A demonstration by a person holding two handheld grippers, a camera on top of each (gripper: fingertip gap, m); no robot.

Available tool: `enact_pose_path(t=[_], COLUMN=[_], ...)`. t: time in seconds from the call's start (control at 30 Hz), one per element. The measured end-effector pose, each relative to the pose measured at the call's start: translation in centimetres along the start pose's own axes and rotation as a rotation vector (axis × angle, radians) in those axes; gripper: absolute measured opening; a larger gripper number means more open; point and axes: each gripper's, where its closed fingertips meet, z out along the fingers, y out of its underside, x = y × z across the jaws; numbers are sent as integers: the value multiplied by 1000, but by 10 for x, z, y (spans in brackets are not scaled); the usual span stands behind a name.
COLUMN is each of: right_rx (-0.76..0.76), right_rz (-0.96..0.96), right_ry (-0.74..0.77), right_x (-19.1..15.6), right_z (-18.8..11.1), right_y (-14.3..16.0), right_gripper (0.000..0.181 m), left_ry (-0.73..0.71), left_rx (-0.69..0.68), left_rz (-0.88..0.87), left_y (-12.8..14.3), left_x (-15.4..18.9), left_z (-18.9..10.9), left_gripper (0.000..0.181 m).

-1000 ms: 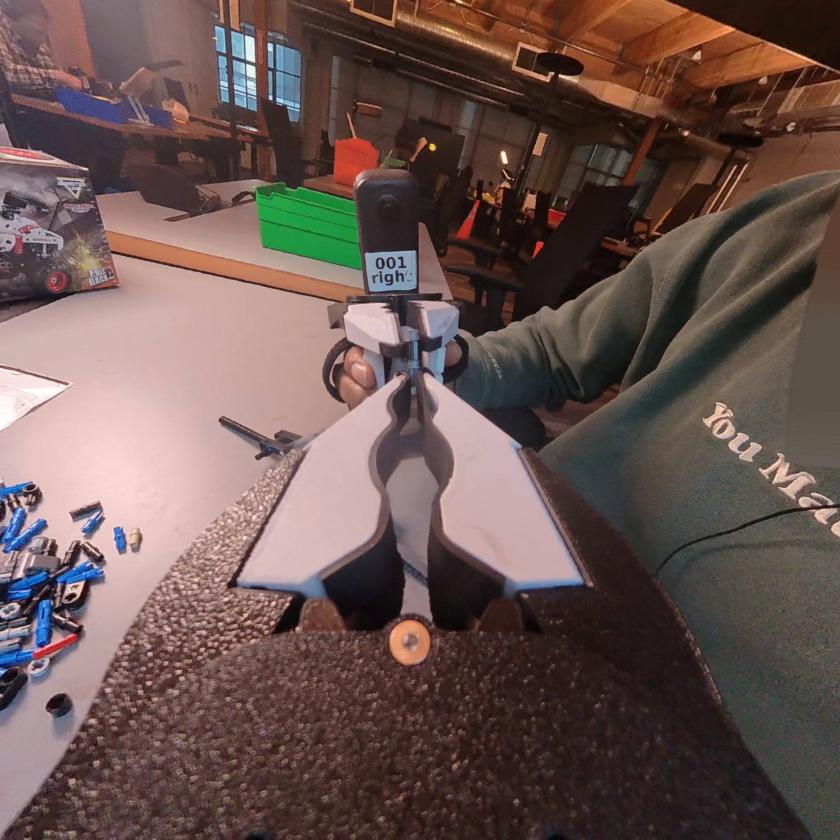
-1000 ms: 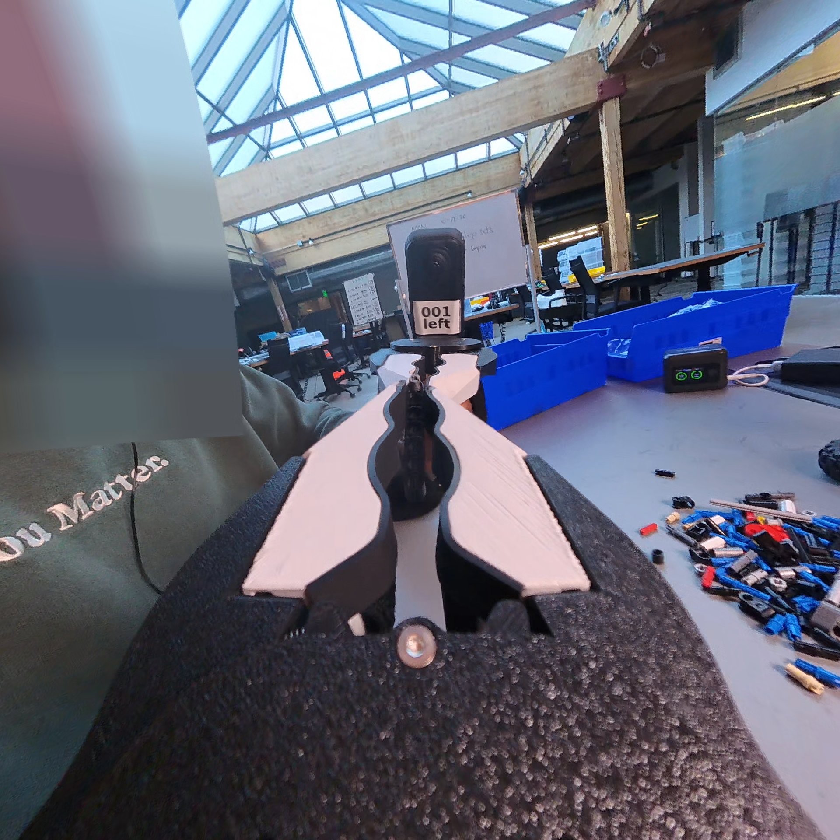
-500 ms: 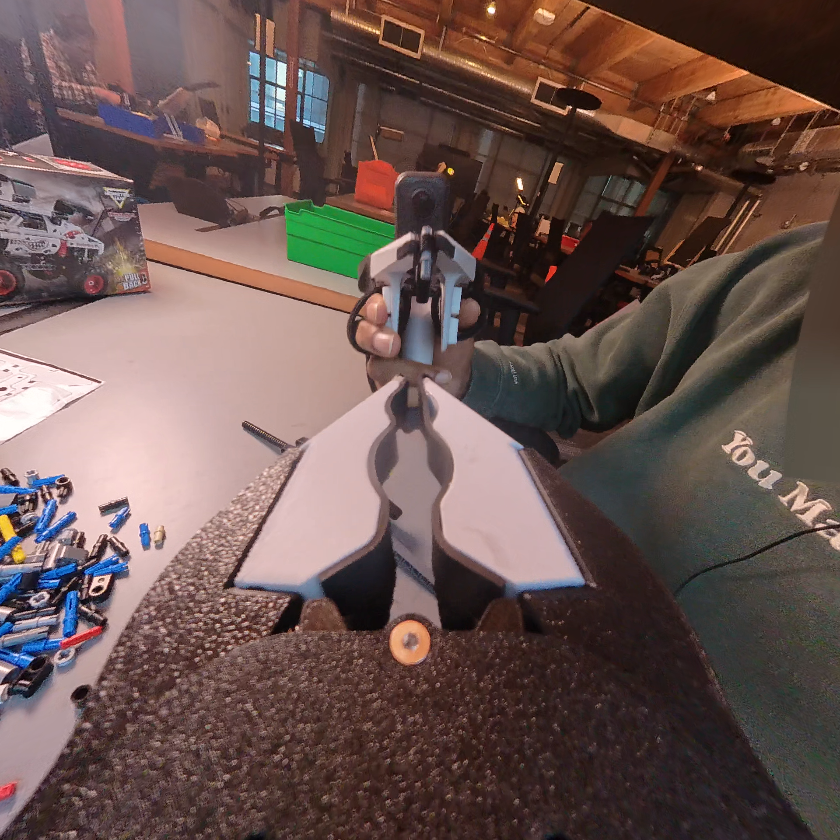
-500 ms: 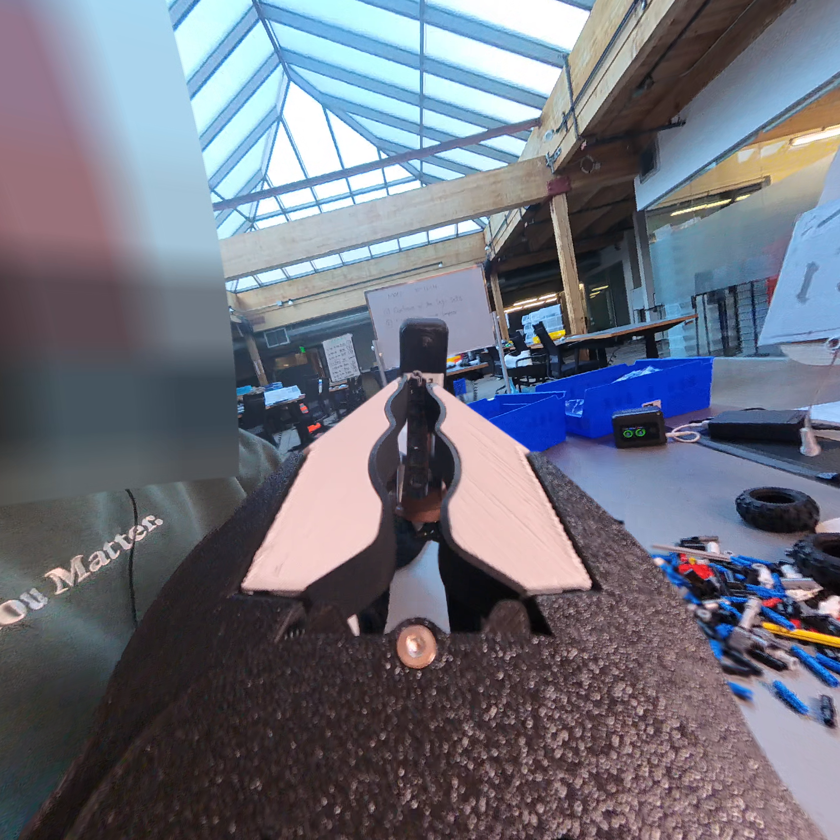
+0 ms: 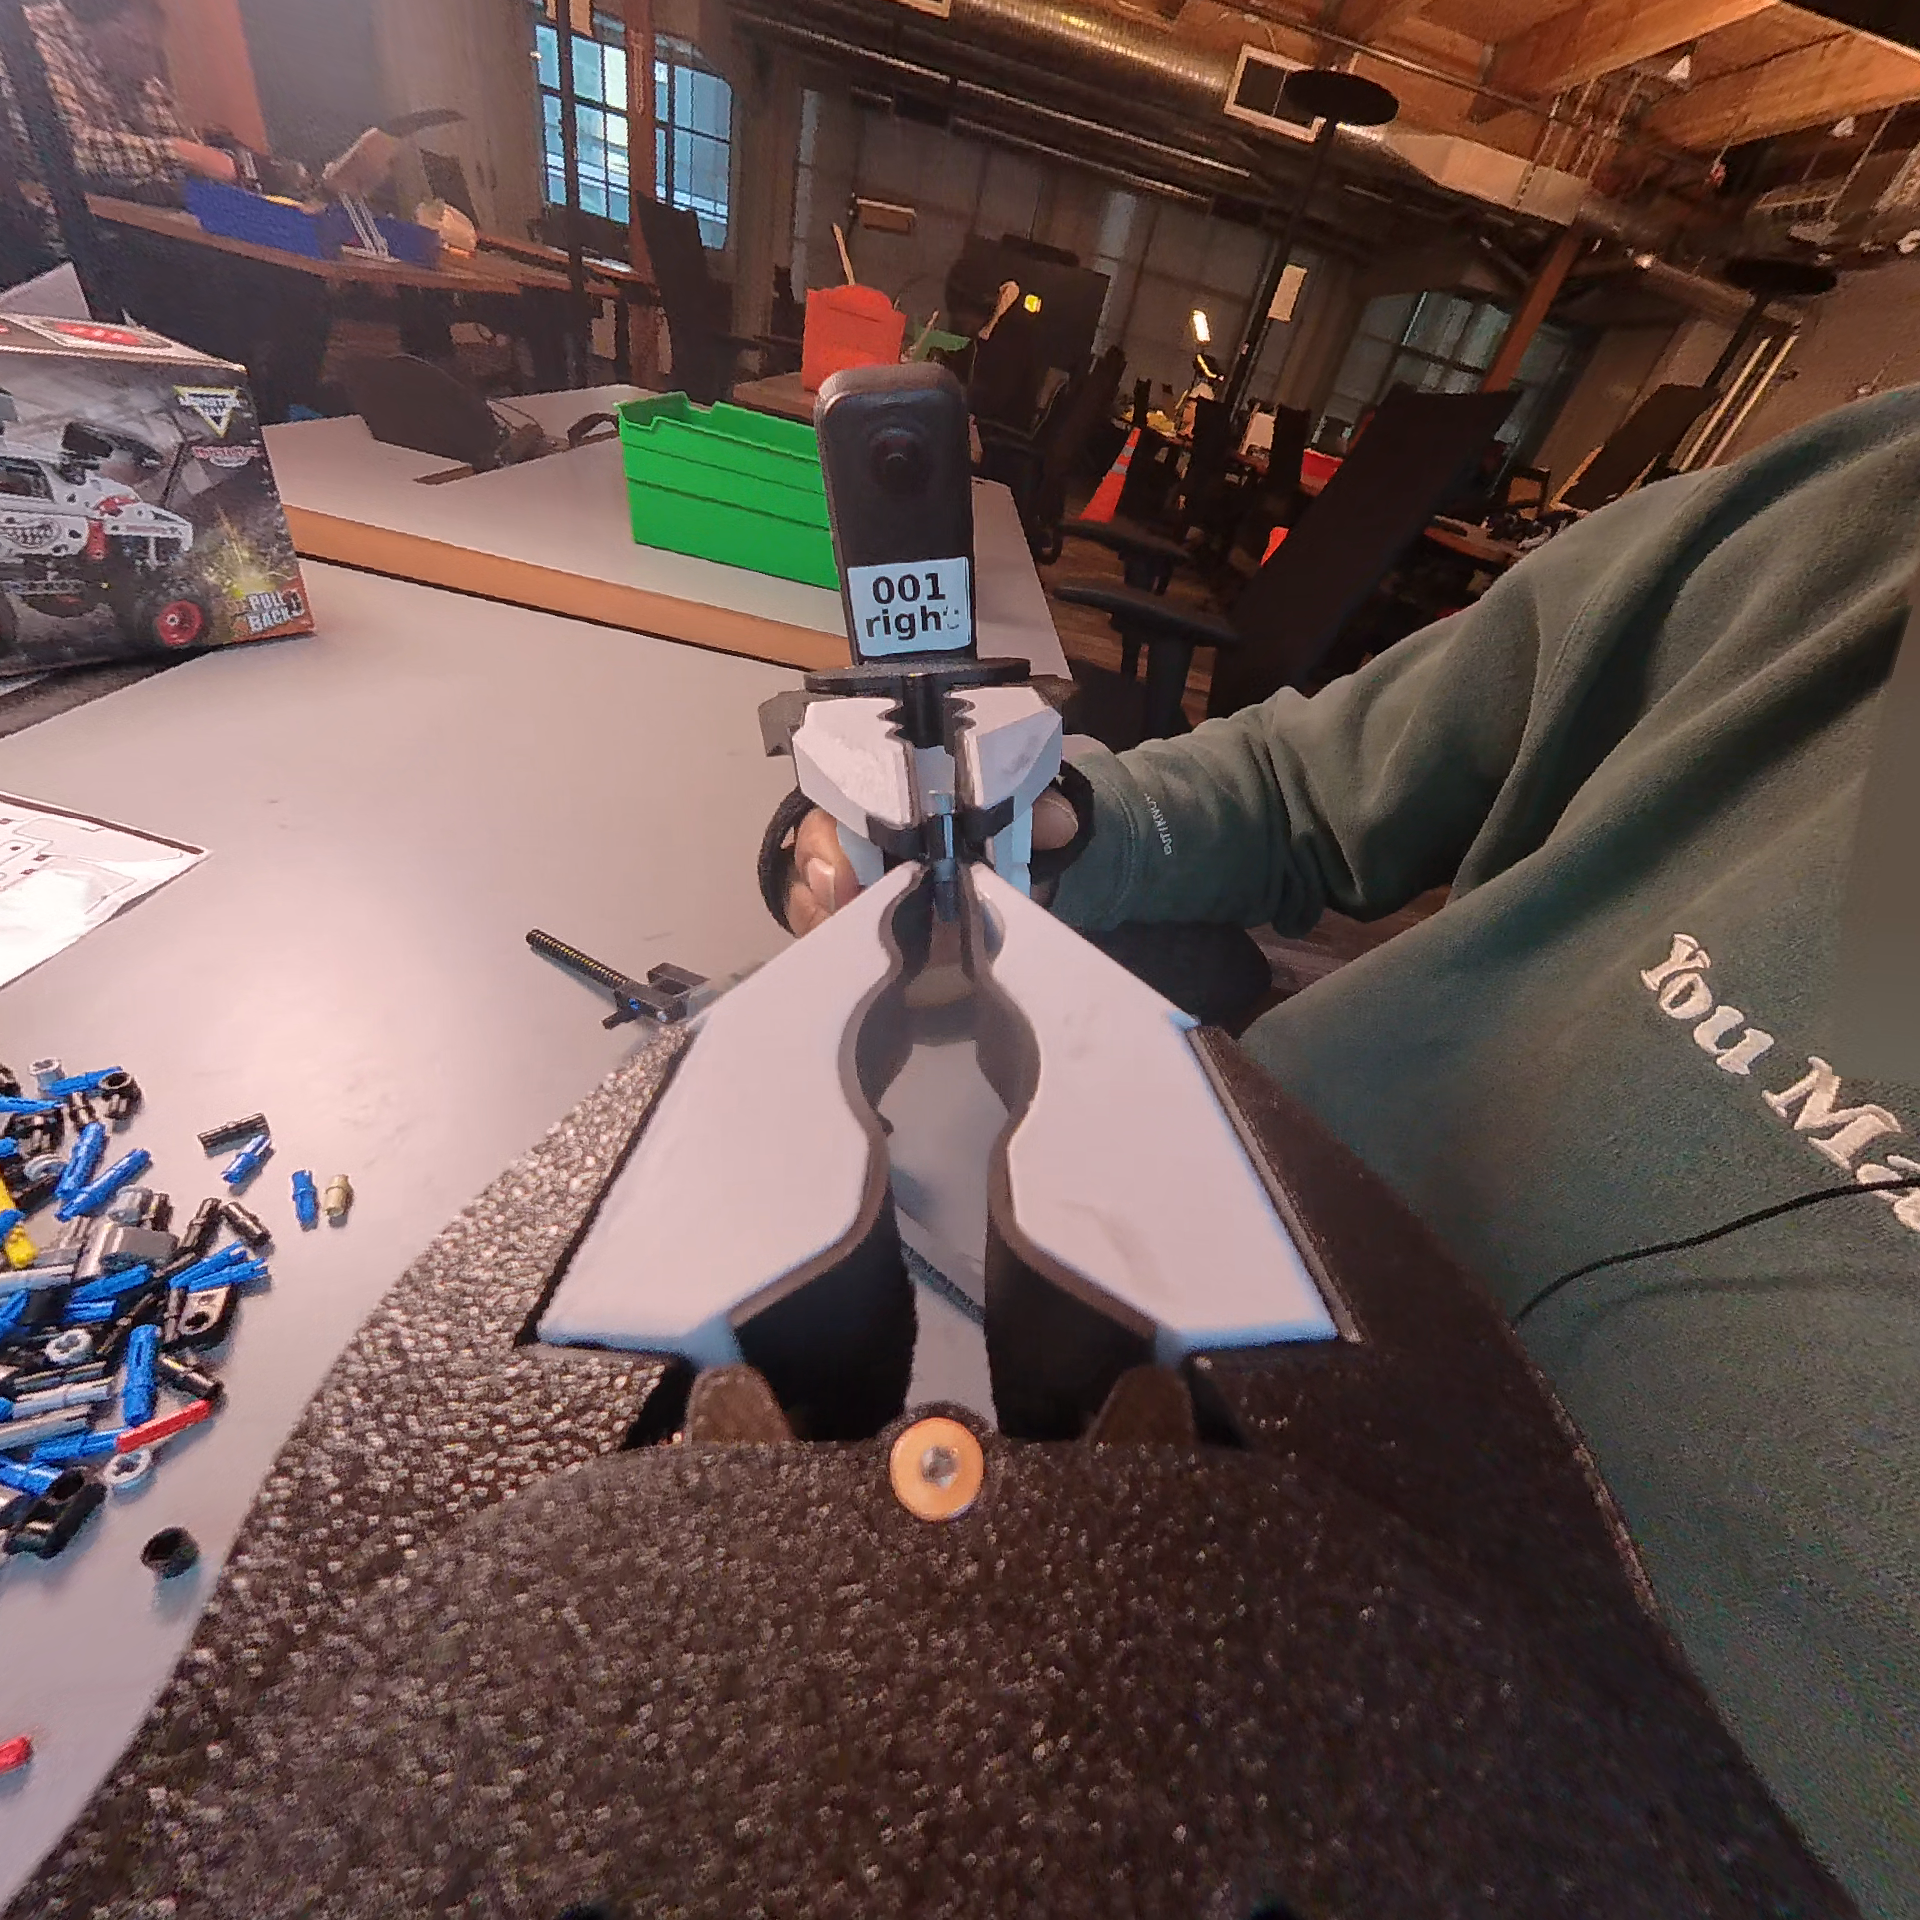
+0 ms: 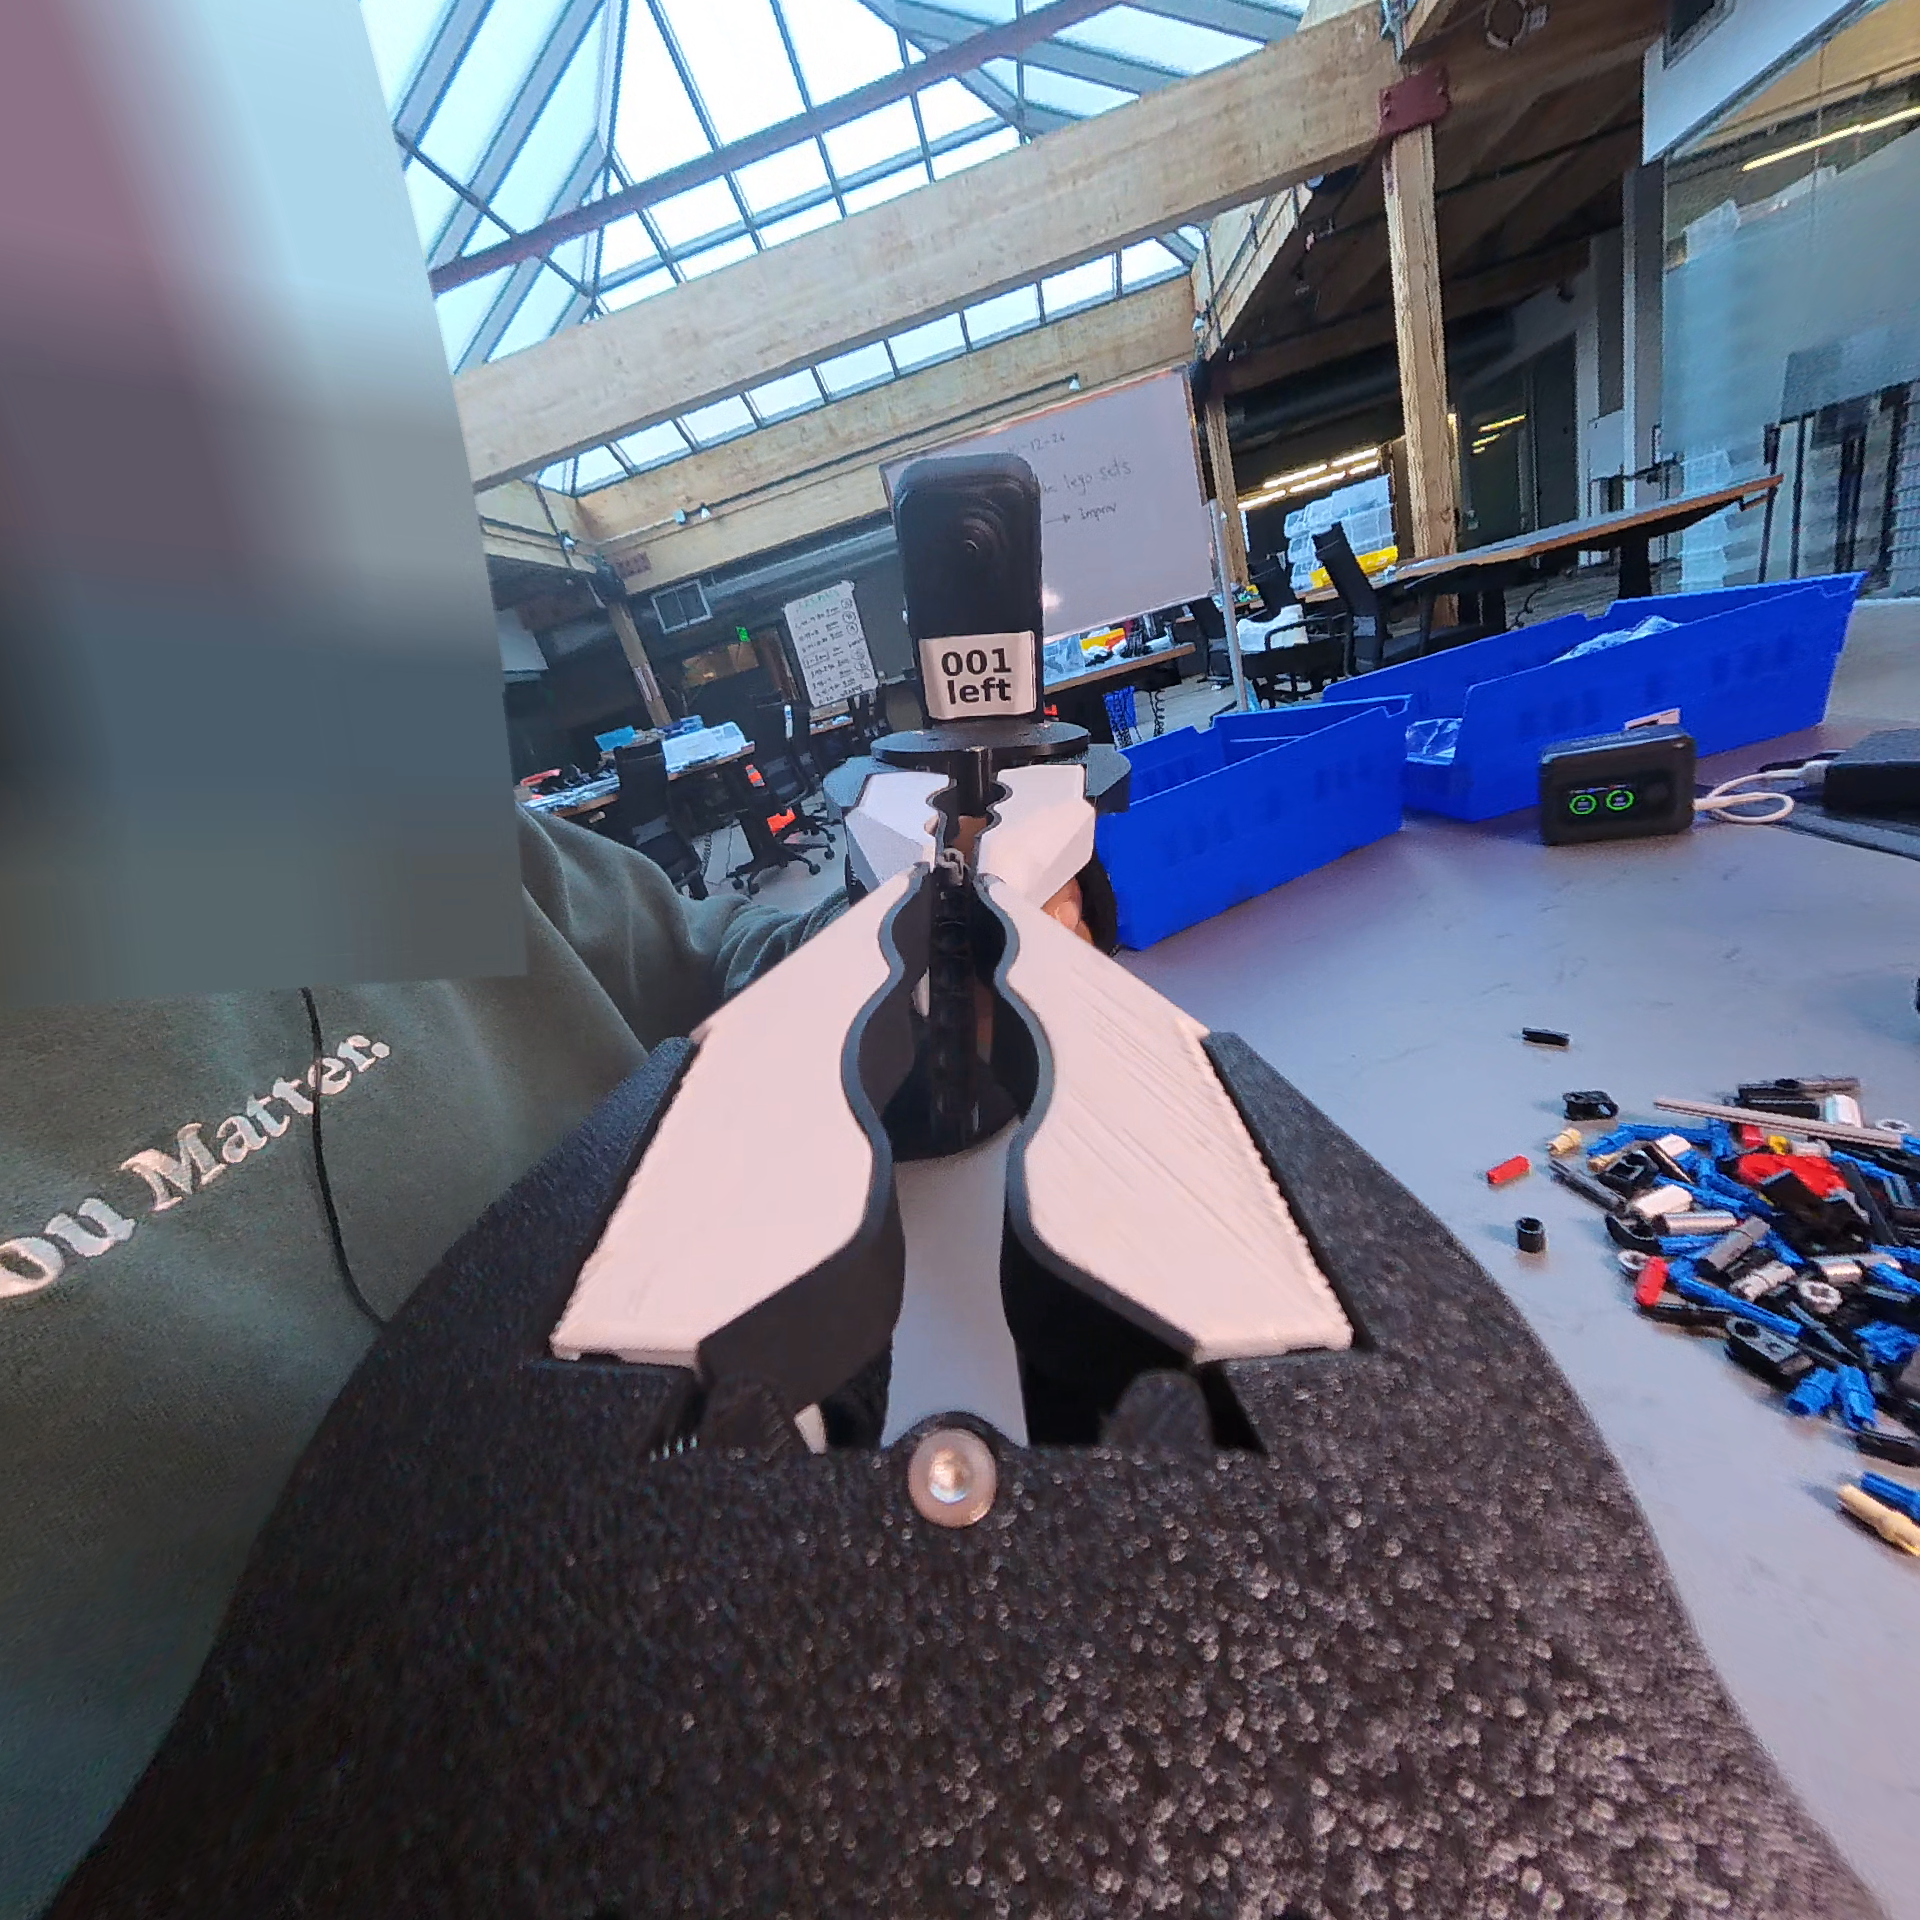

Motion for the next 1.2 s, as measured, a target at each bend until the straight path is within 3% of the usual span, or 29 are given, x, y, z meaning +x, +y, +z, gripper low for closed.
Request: enact_pose_path(t=[0.17, 0.4, 0.53, 0.7, 0.83, 0.93, 1.2], right_rx=[99, 147, -7, -154, -304, -402, -534], right_rz=[60, 44, -70, -125, -242, -332, -490], right_ry=[16, -12, 31, -13, 41, 45, 45], right_x=[0, -6, -1, -7, -2, -4, -1], right_z=[0, 1, 3, -1, -4, -3, -7], right_y=[-9, -23, -13, -1, 12, 27, 46], right_gripper=[4, 1, 1, 17, 29, 16, 6], left_ry=[69, 92, 44, 13, 3, -11, -61], left_rx=[104, 134, 85, 16, -18, -66, -234], left_rz=[-153, -136, -79, -9, 48, 98, 261], left_y=[-4, -14, -8, 2, 4, 10, 31], left_x=[2, 8, 2, 1, 5, 7, 6], left_z=[1, 2, -5, -4, -2, 1, 0], left_gripper=[2, 3, 3, 3, 3, 3, 3])
